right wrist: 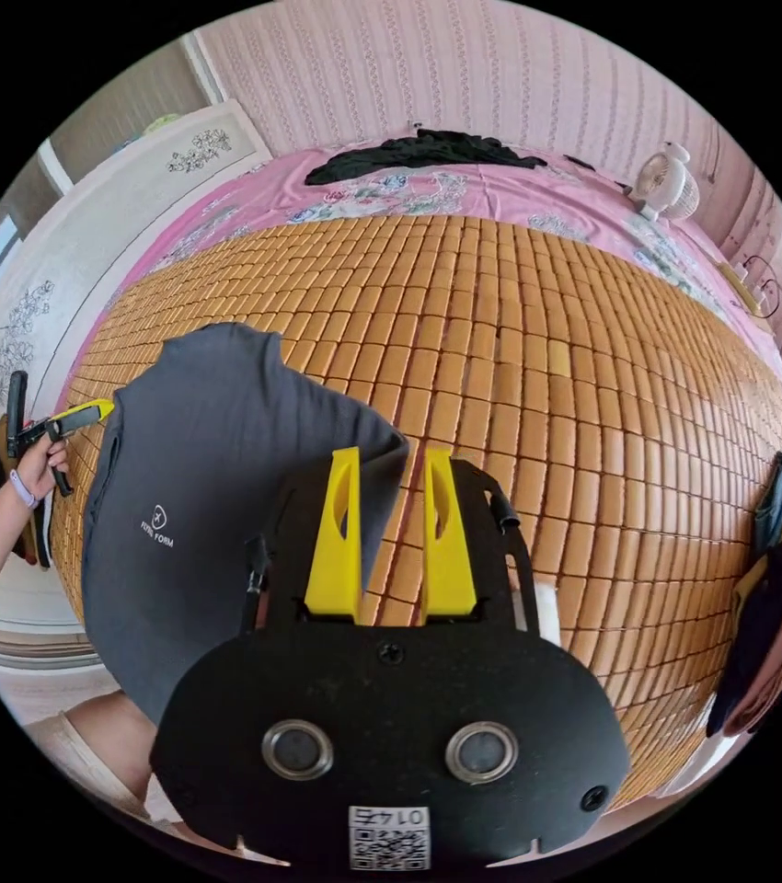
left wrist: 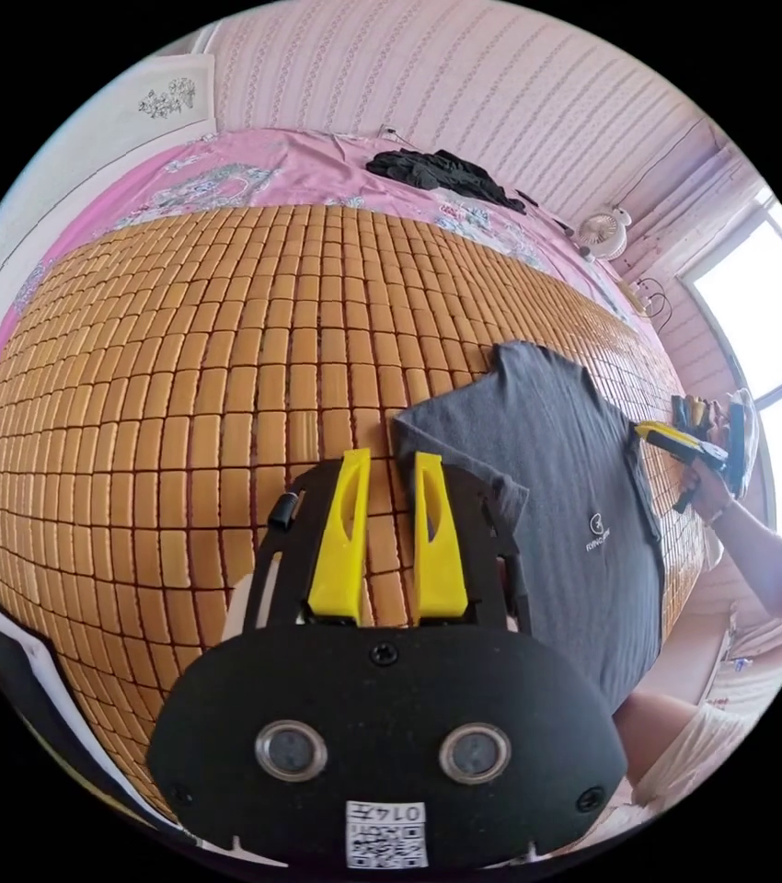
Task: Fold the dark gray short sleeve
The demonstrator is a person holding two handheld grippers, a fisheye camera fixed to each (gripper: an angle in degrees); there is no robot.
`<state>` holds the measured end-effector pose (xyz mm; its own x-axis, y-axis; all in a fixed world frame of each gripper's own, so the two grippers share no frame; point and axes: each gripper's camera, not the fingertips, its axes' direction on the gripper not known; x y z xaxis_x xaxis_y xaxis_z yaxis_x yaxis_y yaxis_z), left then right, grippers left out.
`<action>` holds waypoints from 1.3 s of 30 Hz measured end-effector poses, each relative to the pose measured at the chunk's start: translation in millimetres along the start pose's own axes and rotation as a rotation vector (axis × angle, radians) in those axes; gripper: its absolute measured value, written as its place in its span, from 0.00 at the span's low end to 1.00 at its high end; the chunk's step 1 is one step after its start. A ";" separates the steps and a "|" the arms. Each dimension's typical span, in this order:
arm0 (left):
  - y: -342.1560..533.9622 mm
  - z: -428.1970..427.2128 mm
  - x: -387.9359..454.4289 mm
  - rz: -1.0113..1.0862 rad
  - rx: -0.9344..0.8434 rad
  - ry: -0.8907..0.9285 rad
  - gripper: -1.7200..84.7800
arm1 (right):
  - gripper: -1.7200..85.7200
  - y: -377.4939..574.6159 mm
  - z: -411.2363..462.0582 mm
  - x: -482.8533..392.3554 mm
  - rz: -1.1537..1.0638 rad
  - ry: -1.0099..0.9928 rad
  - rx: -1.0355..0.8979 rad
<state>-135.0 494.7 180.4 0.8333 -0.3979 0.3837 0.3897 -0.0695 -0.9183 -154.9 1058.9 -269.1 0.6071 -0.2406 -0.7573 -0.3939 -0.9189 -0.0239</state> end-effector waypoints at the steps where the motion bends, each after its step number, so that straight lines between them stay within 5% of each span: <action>1: -1.9 0.8 0.3 -0.003 0.001 0.010 0.12 | 0.12 -3.8 7.5 4.7 0.027 -0.050 -0.043; 8: -32.0 10.6 14.2 0.039 -0.093 -0.035 0.05 | 0.03 -12.1 -17.3 1.5 -0.046 -0.044 -0.038; 25: -149.2 -38.1 52.9 0.150 0.153 -0.022 0.01 | 0.03 -94.3 -119.4 33.6 -0.014 -0.134 0.180; 32: -48.4 -113.2 58.8 0.207 0.170 0.234 0.01 | 0.03 25.5 -187.4 18.6 -0.091 -0.400 0.116; 39: 102.3 -76.4 48.6 -0.023 -0.172 0.191 0.03 | 0.03 151.8 -127.7 2.2 0.112 -0.365 -0.257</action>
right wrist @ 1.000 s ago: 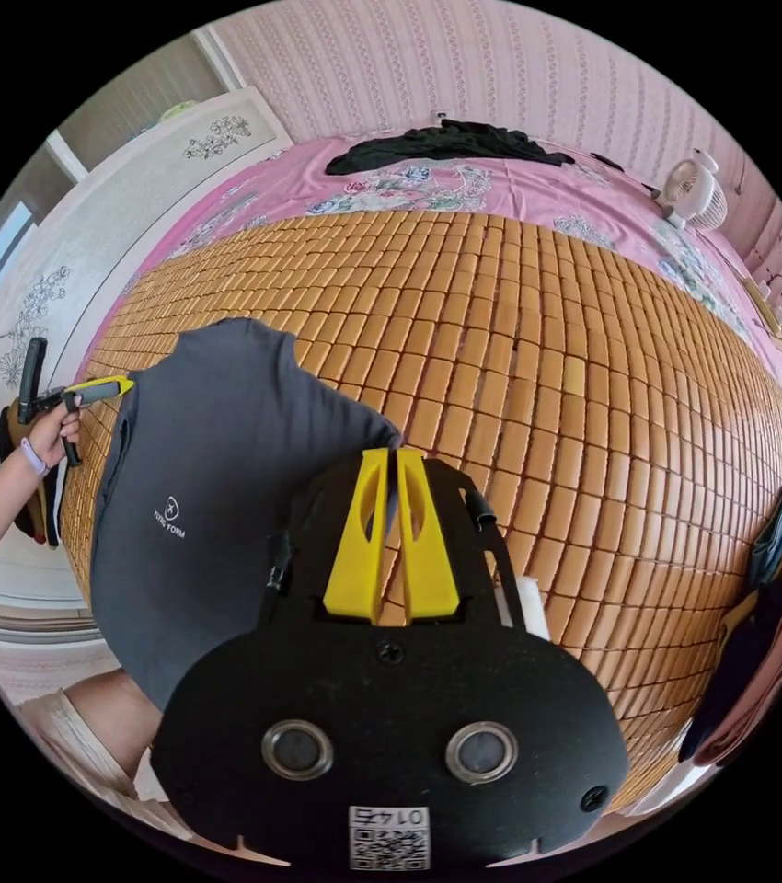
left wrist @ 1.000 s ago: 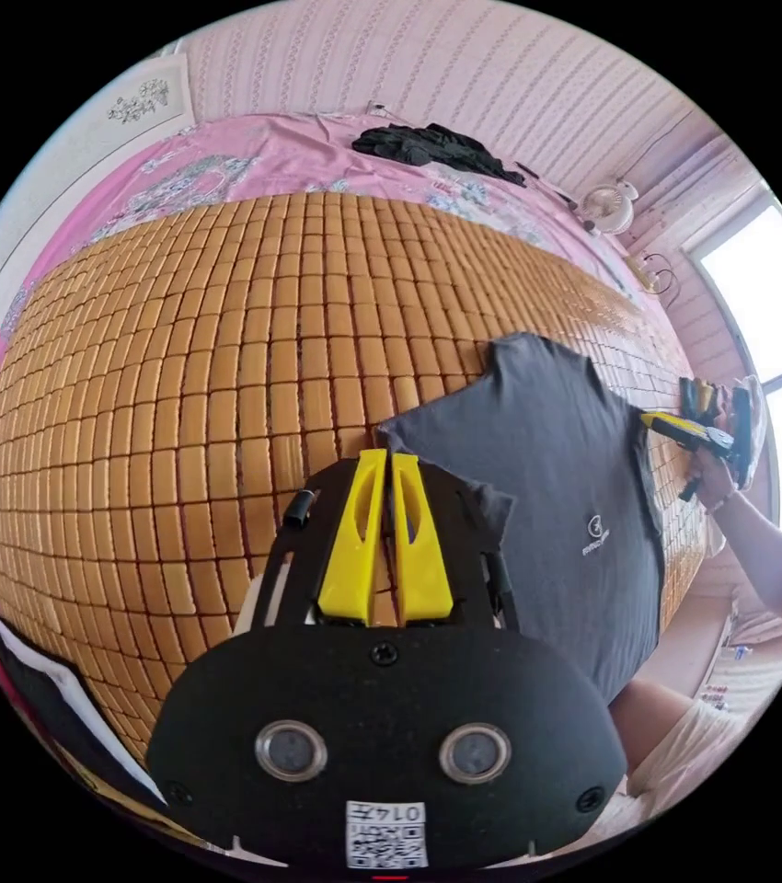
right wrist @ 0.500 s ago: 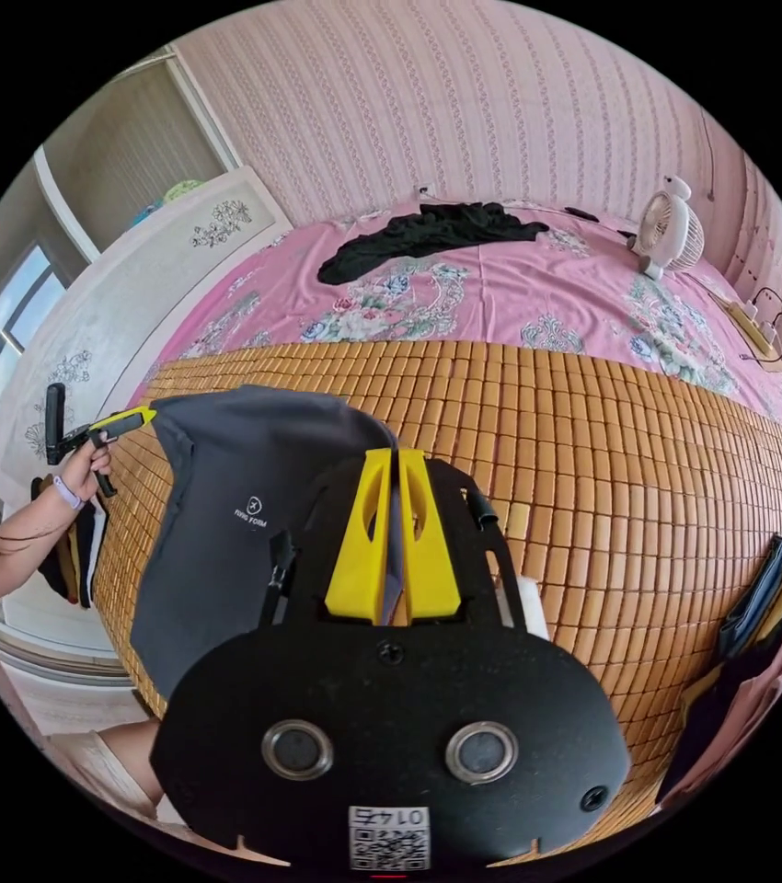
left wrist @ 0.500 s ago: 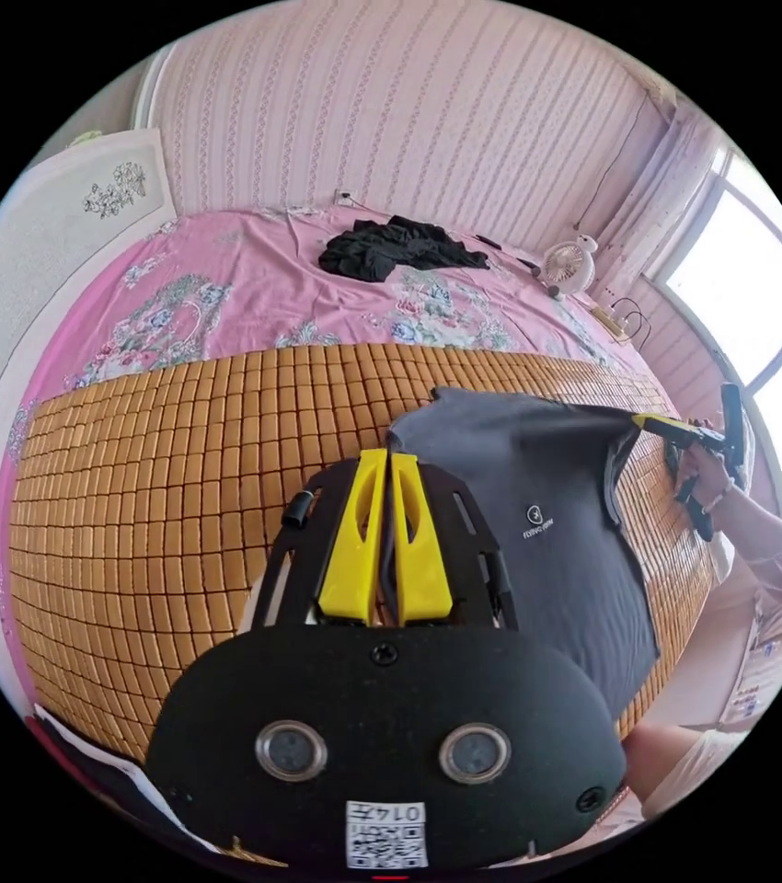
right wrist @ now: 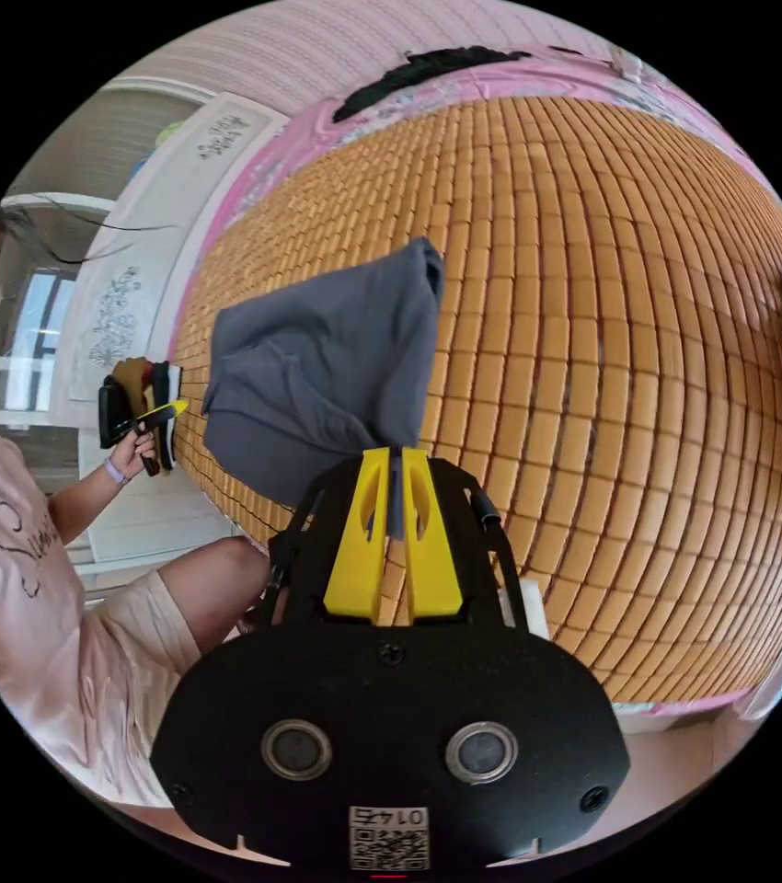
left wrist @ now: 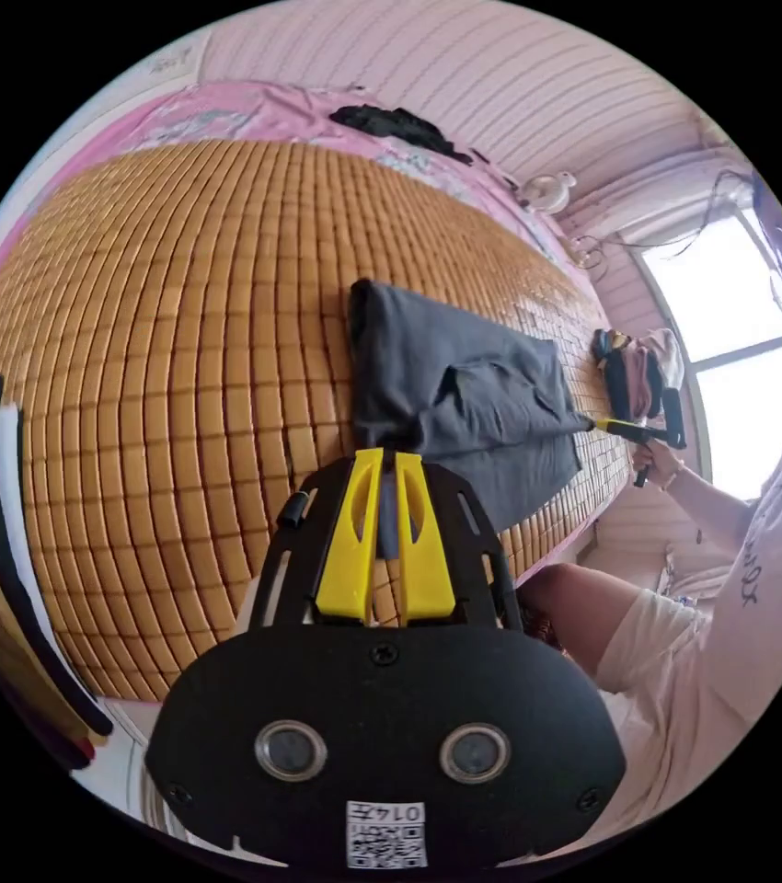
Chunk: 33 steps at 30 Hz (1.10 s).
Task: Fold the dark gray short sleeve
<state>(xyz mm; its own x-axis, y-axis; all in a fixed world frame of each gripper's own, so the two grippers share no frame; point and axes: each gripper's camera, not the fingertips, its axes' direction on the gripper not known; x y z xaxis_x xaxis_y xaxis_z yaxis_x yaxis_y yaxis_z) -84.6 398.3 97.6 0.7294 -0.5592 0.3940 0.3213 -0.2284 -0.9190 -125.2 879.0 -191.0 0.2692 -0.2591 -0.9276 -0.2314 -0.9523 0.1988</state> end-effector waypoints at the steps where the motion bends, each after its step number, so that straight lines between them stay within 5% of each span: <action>1: 6.7 3.7 -1.8 -0.024 -0.011 -0.003 0.04 | 0.03 9.9 6.4 -1.8 0.035 0.044 -0.010; 10: 32.9 11.0 33.4 -0.183 0.013 -0.037 0.07 | 0.03 27.8 28.1 -97.0 -0.070 0.143 0.053; 15: 27.8 46.4 89.4 0.007 -0.118 -0.254 0.04 | 0.02 27.7 81.3 -136.0 -0.126 0.438 -0.089; 33: 26.3 42.1 170.2 0.134 -0.214 -0.426 0.01 | 0.02 14.6 107.7 -204.2 -0.188 0.581 -0.191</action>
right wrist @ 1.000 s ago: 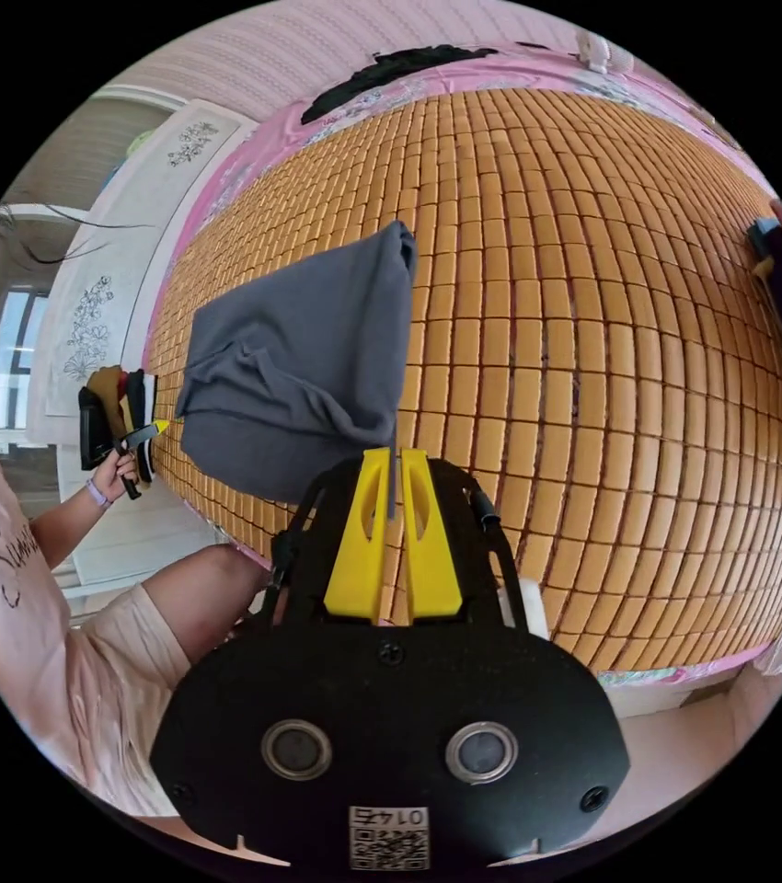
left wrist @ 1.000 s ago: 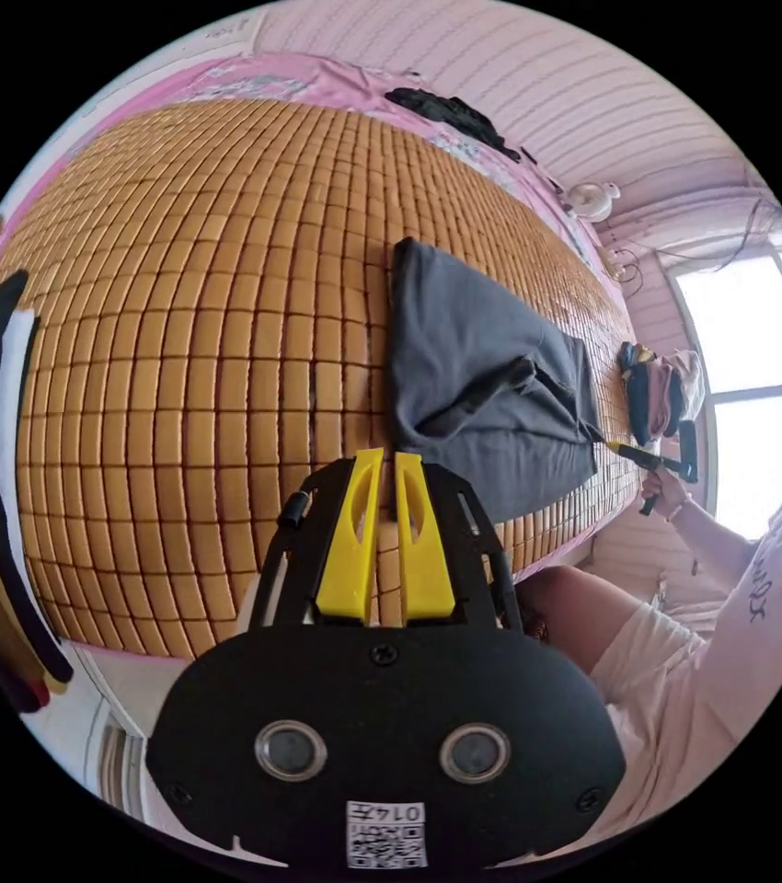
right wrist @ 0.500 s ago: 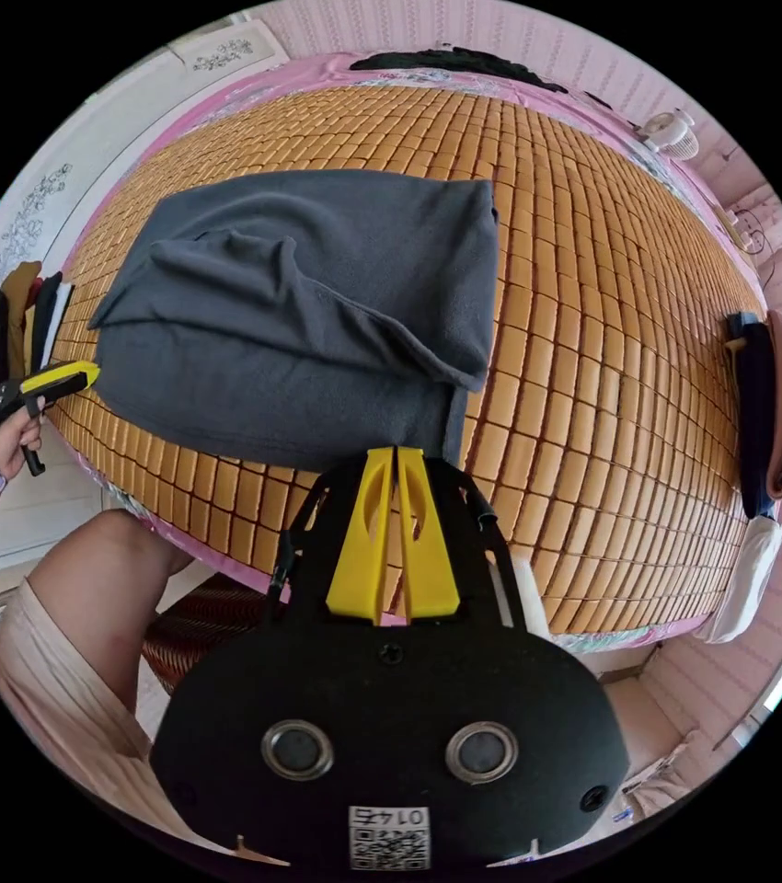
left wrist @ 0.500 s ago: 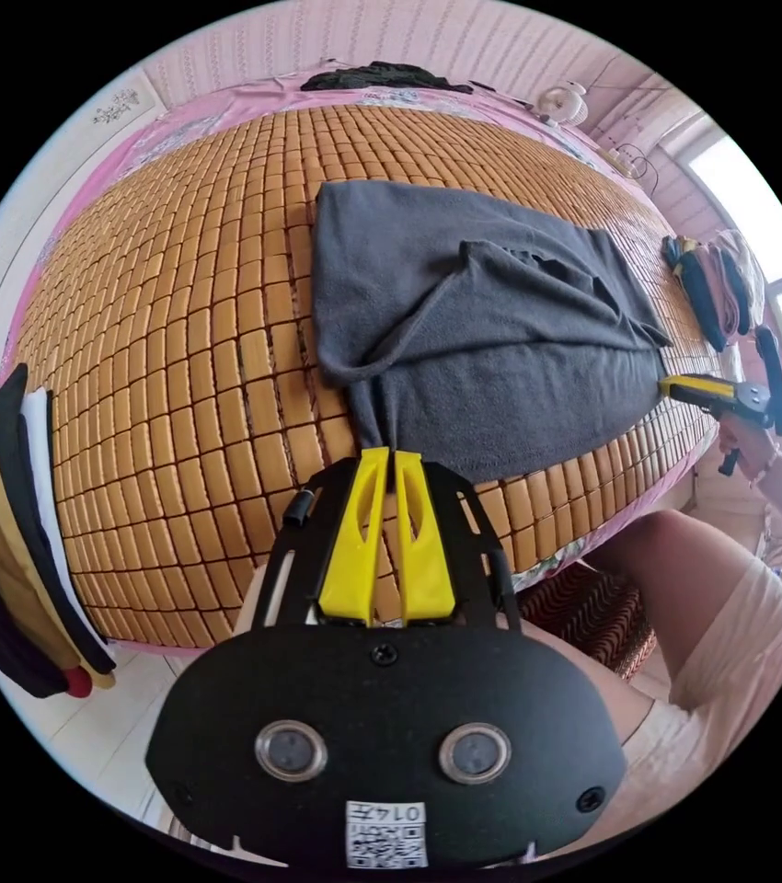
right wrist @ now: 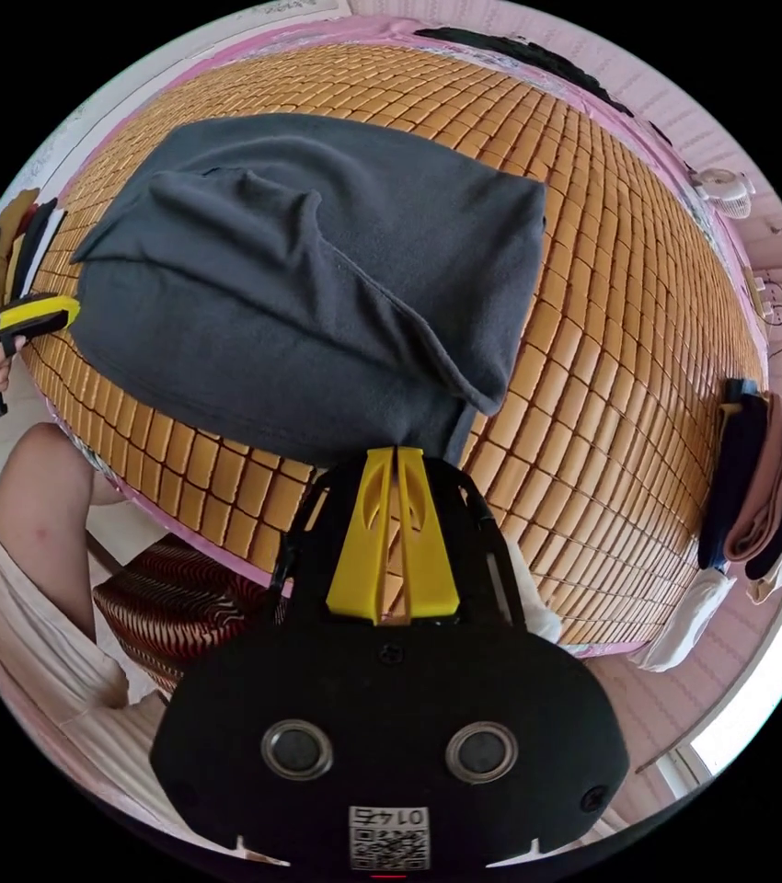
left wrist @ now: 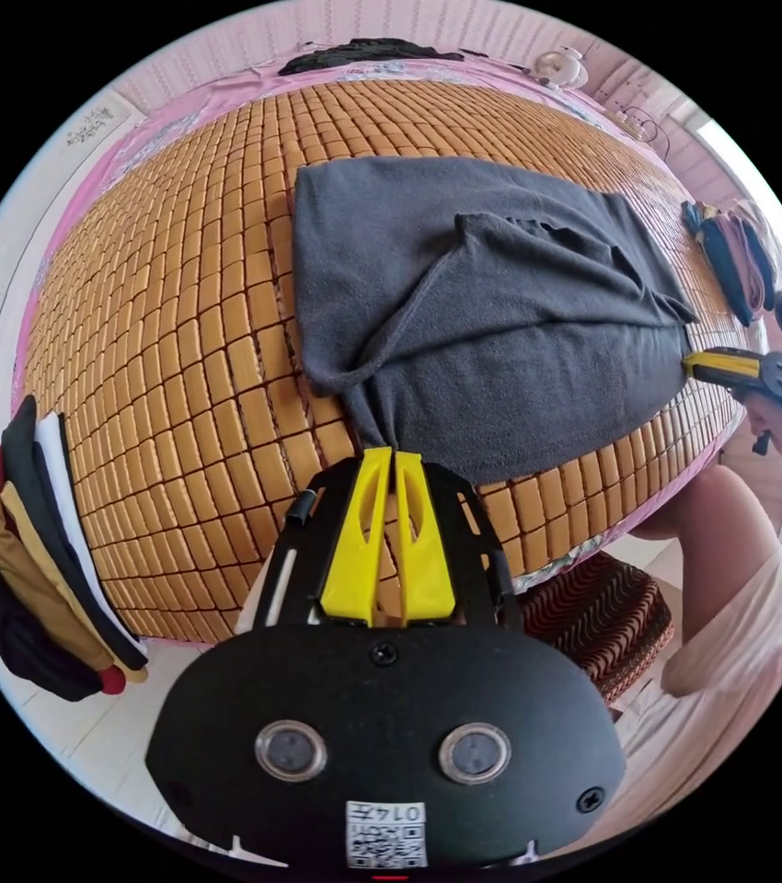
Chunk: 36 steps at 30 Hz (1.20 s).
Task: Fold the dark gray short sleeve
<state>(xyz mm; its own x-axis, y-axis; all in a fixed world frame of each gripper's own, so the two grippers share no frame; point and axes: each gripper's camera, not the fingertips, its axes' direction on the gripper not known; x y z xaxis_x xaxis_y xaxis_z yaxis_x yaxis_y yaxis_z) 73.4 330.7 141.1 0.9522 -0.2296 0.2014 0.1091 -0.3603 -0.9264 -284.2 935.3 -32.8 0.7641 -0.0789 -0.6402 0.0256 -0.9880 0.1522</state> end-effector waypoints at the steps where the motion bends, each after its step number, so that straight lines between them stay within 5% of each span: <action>1: 0.8 -1.1 2.1 0.007 -0.001 -0.008 0.01 | 0.02 -1.0 -0.4 2.4 0.012 -0.024 -0.001; 18: 86.8 -37.7 33.3 -0.057 0.109 -0.102 0.01 | 0.02 76.2 -30.8 -32.7 0.075 0.009 0.186; 27: 197.0 -48.3 19.4 -0.144 0.107 0.159 0.01 | 0.01 174.3 -36.7 -32.9 0.114 -0.106 0.177; 36: 246.6 -110.7 5.9 -0.088 0.274 0.151 0.02 | 0.10 198.0 -78.3 -26.8 0.167 -0.191 0.250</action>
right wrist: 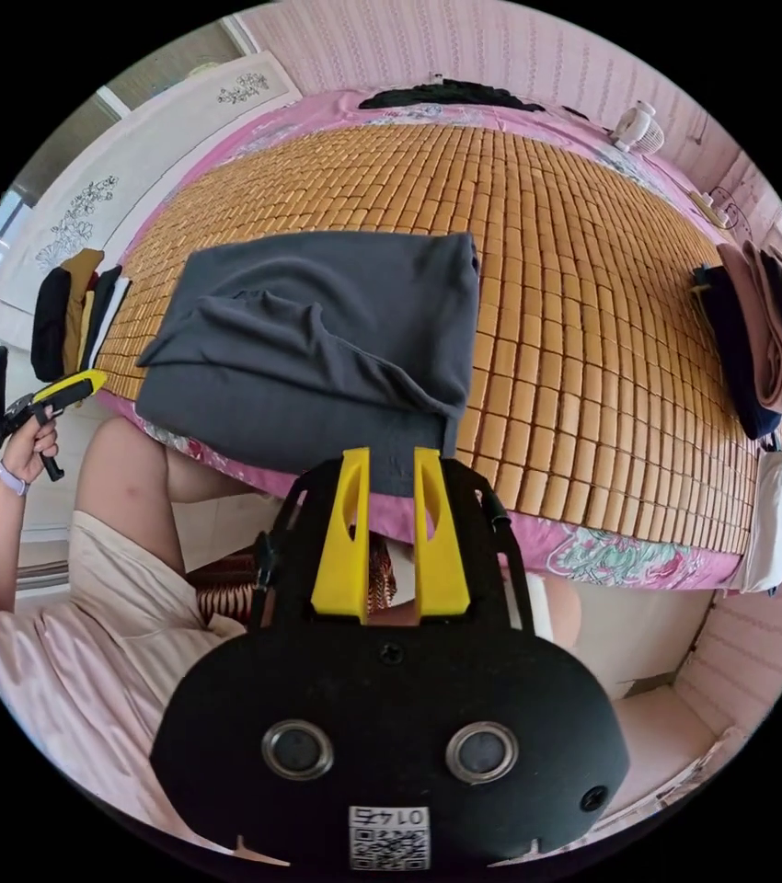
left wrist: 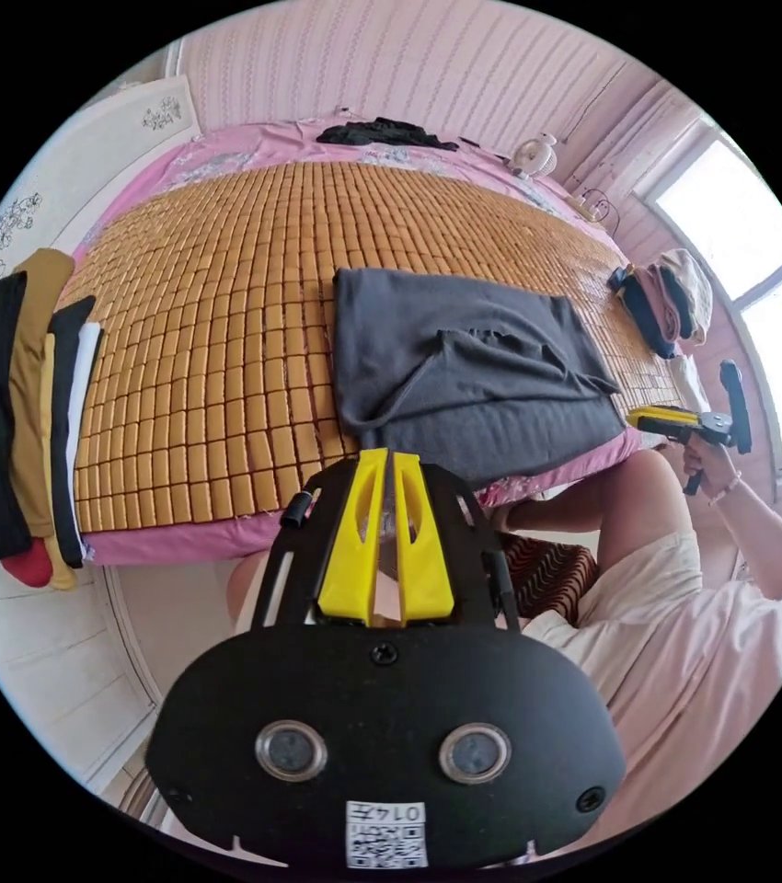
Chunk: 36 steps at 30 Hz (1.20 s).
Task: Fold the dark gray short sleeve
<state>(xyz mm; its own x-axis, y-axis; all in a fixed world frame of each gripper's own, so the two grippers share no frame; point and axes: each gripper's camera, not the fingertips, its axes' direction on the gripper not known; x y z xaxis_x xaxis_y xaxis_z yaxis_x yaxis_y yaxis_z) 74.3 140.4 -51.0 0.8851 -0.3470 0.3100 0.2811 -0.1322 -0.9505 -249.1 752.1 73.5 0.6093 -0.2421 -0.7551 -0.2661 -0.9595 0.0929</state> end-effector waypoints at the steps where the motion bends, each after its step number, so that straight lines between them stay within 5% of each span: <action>1: -1.4 -2.3 1.4 0.009 0.012 0.012 0.02 | 0.10 -1.6 -7.3 -5.6 -0.005 -0.010 0.042; 10: -63.3 29.9 37.5 0.097 0.074 0.052 0.07 | 0.12 -68.8 12.8 -76.3 -0.187 -0.044 0.158; 18: -68.5 68.9 52.2 0.129 -0.054 -0.046 0.04 | 0.04 -83.8 28.9 -91.8 -0.246 0.017 0.008; 27: 31.0 -20.0 47.0 0.264 0.001 0.151 0.02 | 0.05 44.6 -47.6 -92.1 -0.524 -0.184 0.174; 36: 116.4 -82.6 47.7 0.184 0.089 0.150 0.01 | 0.05 135.1 -73.1 -88.1 -0.355 -0.085 0.185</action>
<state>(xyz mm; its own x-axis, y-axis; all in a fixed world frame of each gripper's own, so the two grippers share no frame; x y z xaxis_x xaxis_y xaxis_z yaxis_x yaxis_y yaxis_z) 118.7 31.7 -145.2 0.8614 -0.4924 0.1251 0.1581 0.0258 -0.9871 -284.1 633.3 200.0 0.6259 0.1200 -0.7707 -0.1850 -0.9370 -0.2962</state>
